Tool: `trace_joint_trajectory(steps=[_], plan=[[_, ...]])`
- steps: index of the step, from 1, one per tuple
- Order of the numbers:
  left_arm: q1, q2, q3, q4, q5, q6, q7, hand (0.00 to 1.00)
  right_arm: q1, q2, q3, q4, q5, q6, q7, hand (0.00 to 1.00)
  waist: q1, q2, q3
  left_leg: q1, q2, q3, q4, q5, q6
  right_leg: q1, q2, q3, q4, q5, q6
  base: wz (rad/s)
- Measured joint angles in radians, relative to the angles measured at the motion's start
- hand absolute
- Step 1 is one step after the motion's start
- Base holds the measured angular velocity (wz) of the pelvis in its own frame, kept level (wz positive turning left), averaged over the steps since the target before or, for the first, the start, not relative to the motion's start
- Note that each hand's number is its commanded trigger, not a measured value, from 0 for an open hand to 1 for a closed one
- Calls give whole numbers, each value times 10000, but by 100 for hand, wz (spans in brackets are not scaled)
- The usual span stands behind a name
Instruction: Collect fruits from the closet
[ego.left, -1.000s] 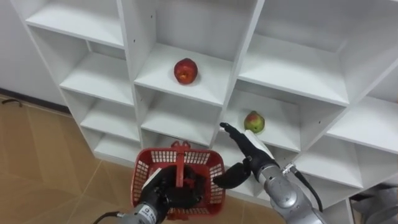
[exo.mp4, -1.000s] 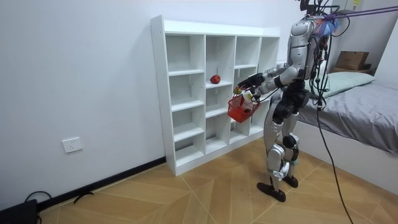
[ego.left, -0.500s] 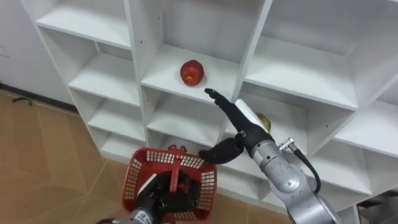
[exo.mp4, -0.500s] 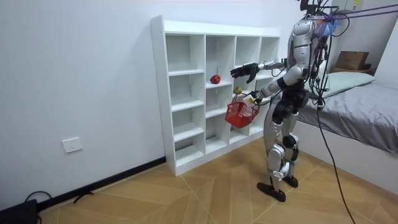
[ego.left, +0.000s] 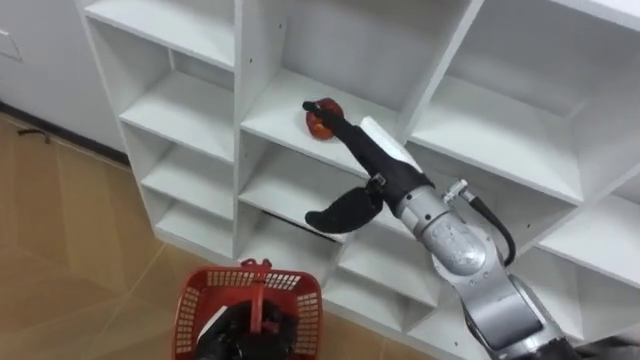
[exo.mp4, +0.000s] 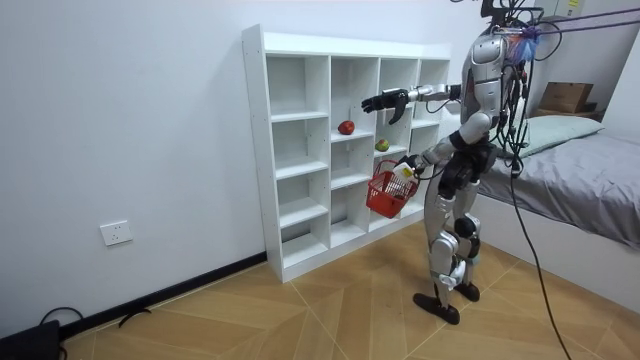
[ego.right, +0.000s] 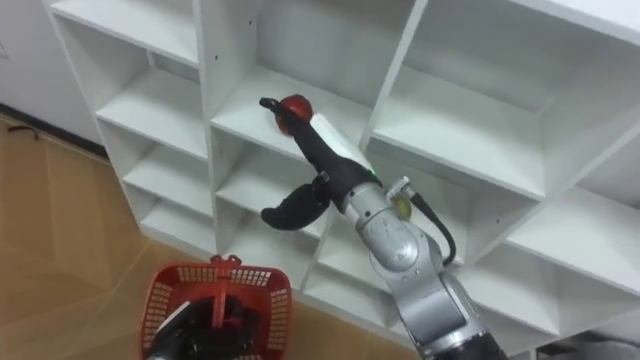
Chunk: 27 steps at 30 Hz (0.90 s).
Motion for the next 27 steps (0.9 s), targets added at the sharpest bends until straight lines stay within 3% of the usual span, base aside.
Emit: trace_joint_trajectory(steps=[9, 12, 16, 21, 27], plan=[[151, -166, 124, 125, 31, 156, -8, 100, -719, -1, -4, 220, -700, 107, -86, 0, 149, 41, 63, -3, -44, -288, 45, 8, 9, 50, -25, -254, -13, -4, 5, 9], [213, -136, 171, 99, 23, 177, -10, 100, -962, -5, -5, 480, -775, 271, -193, 0, 189, -82, 92, -87, -48, -416, 58, 25, -10, 52, -22, -368, -9, -20, 28, 13], [161, -61, 184, 52, 27, 177, -9, 100, -1449, 0, 0, 1168, -1245, 417, -442, 0, 351, -275, 60, -93, -45, -467, 56, 44, -18, 52, -22, -460, -9, -21, 28, 4], [132, 78, 380, -6, 248, 196, -10, 100, -1917, -12, -8, 1656, -1968, 564, -796, 0, 538, -492, 127, -191, -51, -506, 74, 43, -18, 25, -19, -511, -9, -20, 28, 1], [119, 150, 572, 45, 254, 194, -10, 100, -2211, -27, -96, 2268, -1864, 600, -1403, 0, 563, -654, 85, -440, -99, -663, 188, 47, -10, -140, -49, -680, -5, -19, 28, 10]])
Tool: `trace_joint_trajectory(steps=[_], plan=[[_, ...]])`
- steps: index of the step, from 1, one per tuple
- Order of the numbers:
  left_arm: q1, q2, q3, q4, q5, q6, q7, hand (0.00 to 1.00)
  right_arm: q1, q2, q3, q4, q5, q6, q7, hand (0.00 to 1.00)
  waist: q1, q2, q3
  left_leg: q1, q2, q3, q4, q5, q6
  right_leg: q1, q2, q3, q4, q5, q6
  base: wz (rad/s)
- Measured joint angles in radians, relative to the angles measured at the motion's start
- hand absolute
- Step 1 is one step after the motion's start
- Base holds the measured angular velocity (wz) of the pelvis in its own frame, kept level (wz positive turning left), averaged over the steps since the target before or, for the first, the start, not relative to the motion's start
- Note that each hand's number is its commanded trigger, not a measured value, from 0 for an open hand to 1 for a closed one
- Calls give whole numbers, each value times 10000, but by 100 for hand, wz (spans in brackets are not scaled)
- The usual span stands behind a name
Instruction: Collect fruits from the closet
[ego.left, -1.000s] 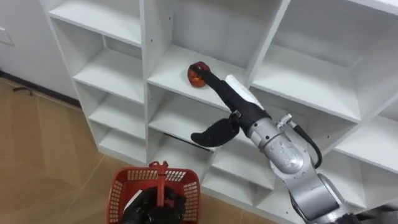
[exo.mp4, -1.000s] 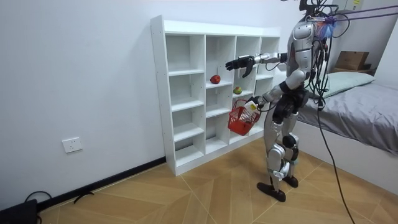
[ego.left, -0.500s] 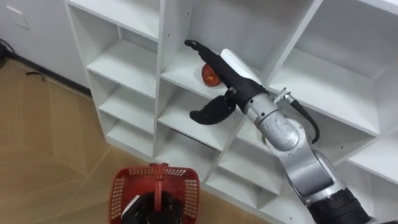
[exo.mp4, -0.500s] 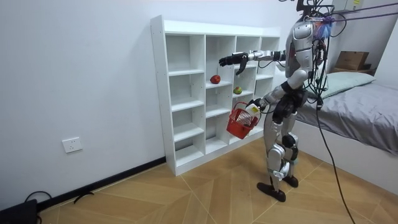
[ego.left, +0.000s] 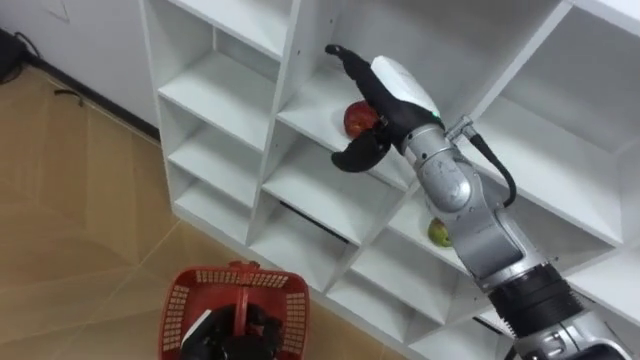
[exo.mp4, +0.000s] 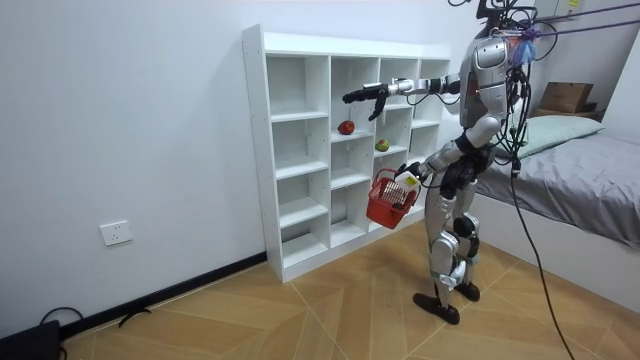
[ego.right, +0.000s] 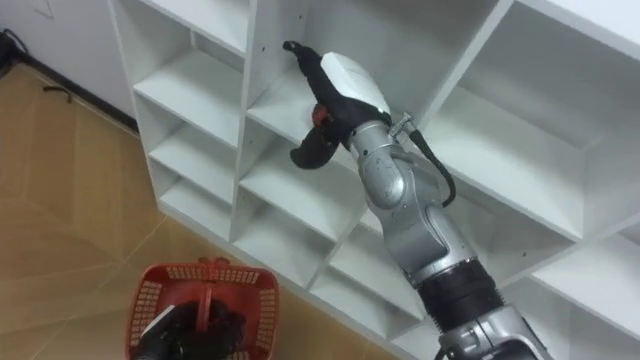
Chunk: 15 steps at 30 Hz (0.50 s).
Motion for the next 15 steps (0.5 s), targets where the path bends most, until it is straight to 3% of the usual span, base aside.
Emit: trace_joint_trajectory(steps=[6, 12, 15], plan=[[-76, 15, 223, 287, -31, 7, 3, 100, -274, -50, -245, 1357, 28, -29, -574, 0, 68, -9, 16, -233, 4, 25, 49, 7, 2, -218, -16, -80, 11, 0, 0, -1], [-82, 14, 327, 316, -24, 14, 3, 100, -435, -385, -568, 1550, 28, -65, -1033, 0, 92, -16, 45, -541, 2, 61, 46, 61, -9, -527, -16, -78, -1, 1, -3, -1], [-154, -59, 452, 455, 46, 10, 2, 100, -850, -550, -629, 2417, 23, -130, -1053, 0, 85, -3, 60, -612, -3, 15, 53, 61, -9, -575, -20, -123, -7, 1, -3, 4]])
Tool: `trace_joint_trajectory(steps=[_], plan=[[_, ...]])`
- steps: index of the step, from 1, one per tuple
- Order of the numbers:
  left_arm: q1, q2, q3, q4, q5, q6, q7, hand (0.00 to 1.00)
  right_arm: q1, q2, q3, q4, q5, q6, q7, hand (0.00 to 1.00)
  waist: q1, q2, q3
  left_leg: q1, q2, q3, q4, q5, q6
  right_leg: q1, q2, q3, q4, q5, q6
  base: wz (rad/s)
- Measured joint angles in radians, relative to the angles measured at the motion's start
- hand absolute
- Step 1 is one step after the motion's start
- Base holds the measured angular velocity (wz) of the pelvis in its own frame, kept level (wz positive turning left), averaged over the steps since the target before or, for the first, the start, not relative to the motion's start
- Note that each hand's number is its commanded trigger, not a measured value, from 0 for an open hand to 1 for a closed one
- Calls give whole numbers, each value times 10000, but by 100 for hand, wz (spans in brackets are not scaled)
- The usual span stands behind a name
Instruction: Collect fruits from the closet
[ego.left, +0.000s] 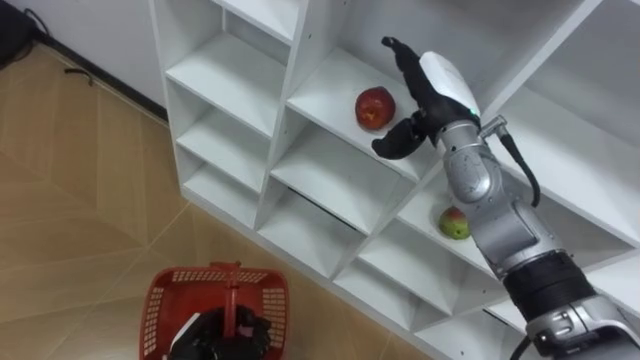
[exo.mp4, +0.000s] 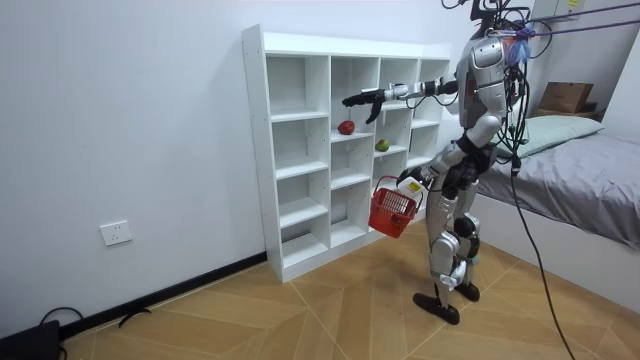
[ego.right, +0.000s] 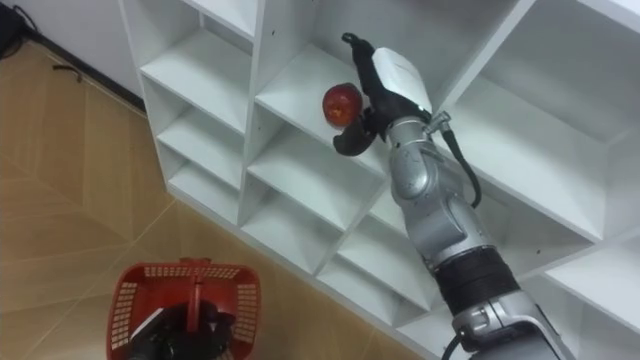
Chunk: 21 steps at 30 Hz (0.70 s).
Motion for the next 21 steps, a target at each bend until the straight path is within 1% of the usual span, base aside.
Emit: trace_joint_trajectory(steps=[2, 6, 8, 12, 14, 19, 20, 21], plan=[[-9, 2, 66, 62, 222, 0, 0, 100, -311, -47, -85, 368, -37, -21, 1, 0, -4, -9, 14, -137, -2, 2, 25, 3, 0, -140, 0, 11, 1, 1, -1, 0], [-22, 17, 140, 227, 218, 1, 34, 100, -500, -73, -77, 785, -39, -46, -5, 0, 41, -27, 24, -163, 1, 2, 24, 4, 0, -167, -10, 6, 2, 1, -1, 0], [-52, 25, 140, 223, 219, 1, 43, 100, -504, -131, -63, 880, -35, -46, -14, 0, 102, -69, 44, -229, -1, 3, 24, 5, 2, -231, -15, 4, 3, 1, -1, 0], [-84, 83, 137, 222, 220, -11, 101, 100, -627, -201, -58, 956, -41, -82, -177, 0, 93, -153, 75, -443, -12, -9, 126, 8, 5, -383, -20, 13, 7, 1, -1, 0], [-106, 121, 136, 221, 215, -19, 123, 100, -785, -252, -58, 1169, -40, -182, -304, 0, 60, -206, 100, -525, -13, -40, 185, 8, 5, -417, -17, 13, 6, 2, -2, 4], [-157, 161, 136, 223, 213, -20, 139, 100, -904, -323, -56, 1365, -30, -223, -442, 0, 121, -302, 99, -647, -10, -37, 291, 8, 5, -492, -18, 9, 21, 10, -17, 0], [-190, 157, 129, 230, 213, -19, 139, 100, -1038, -323, -46, 1627, -46, -317, -558, 0, 125, -308, 104, -713, -11, -36, 322, 8, 5, -542, -16, 6, 19, 23, -37, 0], [-198, 152, 128, 230, 213, -19, 139, 100, -1079, -323, -48, 1702, -46, -319, -606, 0, 137, -308, 104, -753, -11, -37, 342, 8, 5, -565, -16, 2, 19, 29, -47, 0]])
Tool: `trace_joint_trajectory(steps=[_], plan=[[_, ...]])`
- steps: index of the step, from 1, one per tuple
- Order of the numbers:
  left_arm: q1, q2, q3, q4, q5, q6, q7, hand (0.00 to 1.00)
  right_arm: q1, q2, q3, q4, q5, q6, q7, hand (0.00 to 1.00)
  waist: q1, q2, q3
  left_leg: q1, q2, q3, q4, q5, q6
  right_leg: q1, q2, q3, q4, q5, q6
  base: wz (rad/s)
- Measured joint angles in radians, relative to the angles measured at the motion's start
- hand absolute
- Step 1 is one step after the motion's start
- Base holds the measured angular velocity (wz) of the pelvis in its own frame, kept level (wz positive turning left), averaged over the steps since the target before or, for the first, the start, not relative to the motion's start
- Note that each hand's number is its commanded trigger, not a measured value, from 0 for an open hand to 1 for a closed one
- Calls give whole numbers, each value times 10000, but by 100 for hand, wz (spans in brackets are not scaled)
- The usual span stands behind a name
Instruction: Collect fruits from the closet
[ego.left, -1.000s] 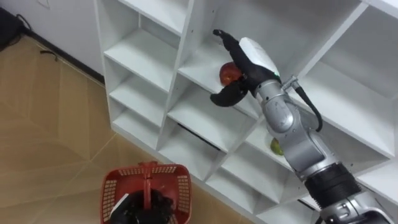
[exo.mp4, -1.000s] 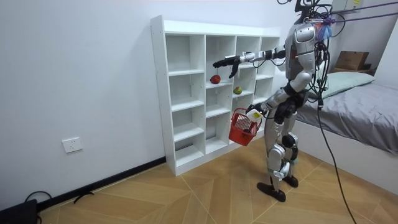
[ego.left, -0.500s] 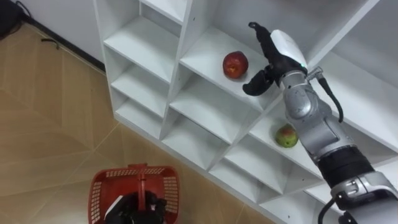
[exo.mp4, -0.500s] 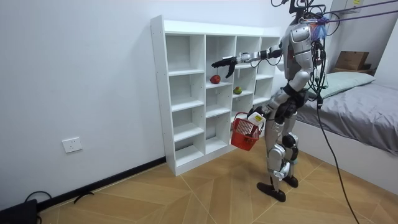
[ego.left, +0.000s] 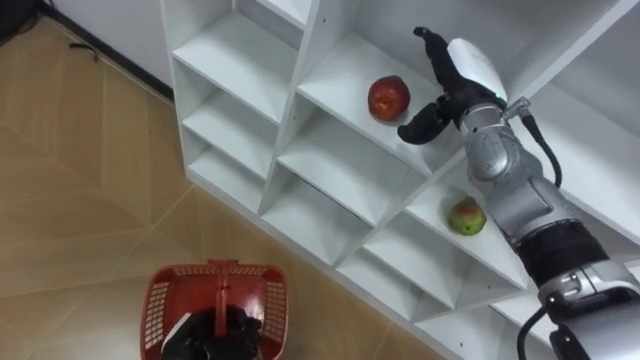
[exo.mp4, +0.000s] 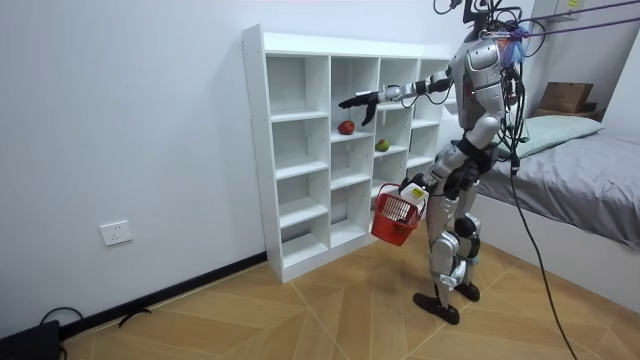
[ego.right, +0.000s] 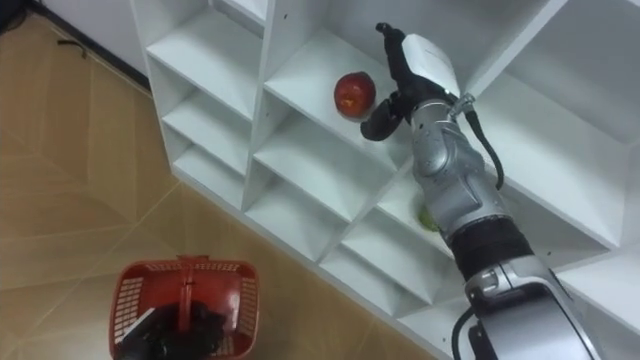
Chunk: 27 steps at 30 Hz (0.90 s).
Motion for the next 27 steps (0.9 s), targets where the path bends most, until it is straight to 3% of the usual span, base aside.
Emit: trace_joint_trajectory(steps=[13, 17, 27], plan=[[-206, -19, -110, 31, -12, -14, 4, 100, -152, -44, 118, 360, 1, -275, -1054, 0, 61, 73, 63, -736, 36, -87, 336, 3, 0, -543, 60, -86, 16, 88, -120, 1], [-403, -24, -276, 338, -74, -93, 34, 100, -446, -52, 145, 904, 12, -279, -1284, 0, 286, 69, 71, -913, 42, -99, 351, 19, -21, -737, 72, -67, 18, 102, -139, 1], [-954, -15, -402, 1150, -293, -283, 16, 100, -978, -75, 914, 1669, -161, -331, -1337, 0, 523, 47, 180, -1093, 37, -88, 346, 20, -21, -945, 74, 1, 9, 102, -139, -2]])
